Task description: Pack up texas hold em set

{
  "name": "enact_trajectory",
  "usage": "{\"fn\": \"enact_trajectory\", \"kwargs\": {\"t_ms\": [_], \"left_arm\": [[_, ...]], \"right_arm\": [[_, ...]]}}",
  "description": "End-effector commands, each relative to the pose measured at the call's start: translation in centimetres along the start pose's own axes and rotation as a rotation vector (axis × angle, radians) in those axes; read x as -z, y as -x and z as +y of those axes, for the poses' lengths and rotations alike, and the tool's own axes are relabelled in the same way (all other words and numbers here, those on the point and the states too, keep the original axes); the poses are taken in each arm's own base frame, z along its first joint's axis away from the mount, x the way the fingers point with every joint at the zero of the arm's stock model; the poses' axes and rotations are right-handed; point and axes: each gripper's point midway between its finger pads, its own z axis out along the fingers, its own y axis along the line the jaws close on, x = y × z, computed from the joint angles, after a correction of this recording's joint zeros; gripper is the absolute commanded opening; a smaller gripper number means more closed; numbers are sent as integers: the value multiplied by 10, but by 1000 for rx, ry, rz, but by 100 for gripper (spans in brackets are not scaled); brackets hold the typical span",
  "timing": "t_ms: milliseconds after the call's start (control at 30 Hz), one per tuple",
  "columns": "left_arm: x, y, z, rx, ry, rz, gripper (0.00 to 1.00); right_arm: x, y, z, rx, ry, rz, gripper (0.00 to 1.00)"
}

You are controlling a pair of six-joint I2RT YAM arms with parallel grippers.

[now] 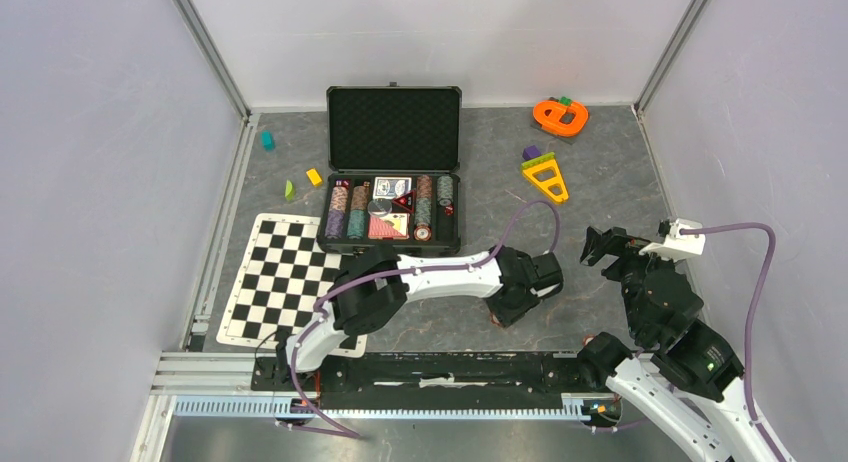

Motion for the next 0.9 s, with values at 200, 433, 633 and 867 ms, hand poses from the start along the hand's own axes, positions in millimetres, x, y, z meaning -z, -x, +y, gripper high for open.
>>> {"fn": "enact_trajectory", "kwargs": {"t_ms": [200, 433, 633, 867], "left_arm": [[49, 20, 49, 62, 87, -78, 40], [84, 25, 103, 144, 171, -140, 39], [93, 28, 86, 138, 39, -192, 65], [75, 26, 12, -46, 18, -205, 100]], "right_arm": [[4, 17, 0, -27, 0, -37, 98], [2, 15, 0, -20, -2, -33, 98], [2, 16, 0, -14, -6, -35, 98], [2, 17, 1, -15, -3, -32, 98]]}}
